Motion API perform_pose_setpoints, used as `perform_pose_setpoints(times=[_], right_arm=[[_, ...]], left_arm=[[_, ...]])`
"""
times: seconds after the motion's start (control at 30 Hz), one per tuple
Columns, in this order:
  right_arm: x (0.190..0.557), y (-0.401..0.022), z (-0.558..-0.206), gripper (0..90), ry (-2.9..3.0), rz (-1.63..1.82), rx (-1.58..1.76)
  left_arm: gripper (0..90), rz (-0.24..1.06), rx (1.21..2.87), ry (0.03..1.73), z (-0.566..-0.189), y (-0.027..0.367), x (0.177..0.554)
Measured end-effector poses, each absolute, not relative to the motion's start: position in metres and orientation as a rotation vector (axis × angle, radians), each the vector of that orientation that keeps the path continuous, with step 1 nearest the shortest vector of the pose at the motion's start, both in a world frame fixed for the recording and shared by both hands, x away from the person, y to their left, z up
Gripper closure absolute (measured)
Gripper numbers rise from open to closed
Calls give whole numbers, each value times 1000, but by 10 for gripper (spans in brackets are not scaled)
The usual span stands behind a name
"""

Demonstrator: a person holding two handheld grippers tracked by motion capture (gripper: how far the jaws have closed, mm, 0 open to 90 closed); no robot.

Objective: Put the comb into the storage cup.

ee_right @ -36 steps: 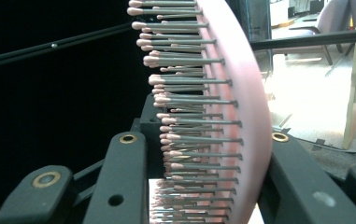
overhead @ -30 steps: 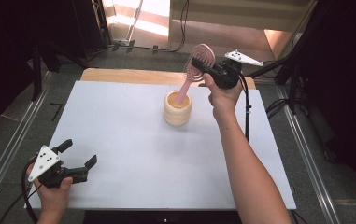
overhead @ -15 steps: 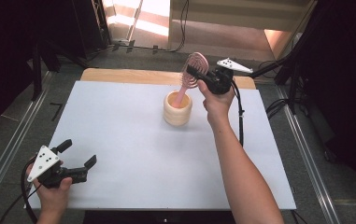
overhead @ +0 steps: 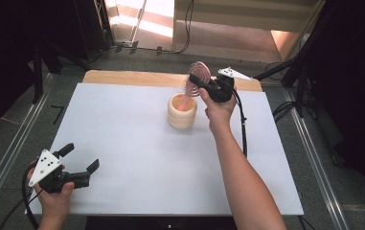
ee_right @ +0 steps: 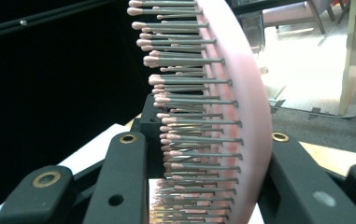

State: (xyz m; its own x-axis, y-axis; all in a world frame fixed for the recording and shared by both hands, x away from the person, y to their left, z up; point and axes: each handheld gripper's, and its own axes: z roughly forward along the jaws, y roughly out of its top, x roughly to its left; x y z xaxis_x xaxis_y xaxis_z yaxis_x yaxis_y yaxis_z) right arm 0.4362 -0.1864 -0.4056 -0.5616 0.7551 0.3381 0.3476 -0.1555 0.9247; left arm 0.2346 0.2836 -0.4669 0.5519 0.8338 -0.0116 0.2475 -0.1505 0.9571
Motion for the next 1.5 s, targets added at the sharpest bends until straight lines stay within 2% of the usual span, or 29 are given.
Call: perform_pose_setpoints(times=[0.6,0.7,0.73,0.87,1.0,1.13,1.5], right_arm=[[442,-184,-435,635,1792,1783,1358],[444,-187,-437,607,1783,1788,1385],[444,-188,-437,589,1785,1793,1386],[445,-194,-438,332,1769,1794,1414],[445,-198,-439,129,1788,1784,1419],[442,-203,-438,0,1789,1817,1394],[420,-221,-430,0,1794,1784,1308]], left_arm=[[1,665,1684,921,-467,285,234],[1,663,1687,921,-467,285,234],[2,663,1691,920,-467,285,234],[2,660,1690,920,-468,284,235],[2,660,1694,917,-468,284,235],[2,658,1696,918,-468,284,235],[1,661,1698,915,-468,282,235]])
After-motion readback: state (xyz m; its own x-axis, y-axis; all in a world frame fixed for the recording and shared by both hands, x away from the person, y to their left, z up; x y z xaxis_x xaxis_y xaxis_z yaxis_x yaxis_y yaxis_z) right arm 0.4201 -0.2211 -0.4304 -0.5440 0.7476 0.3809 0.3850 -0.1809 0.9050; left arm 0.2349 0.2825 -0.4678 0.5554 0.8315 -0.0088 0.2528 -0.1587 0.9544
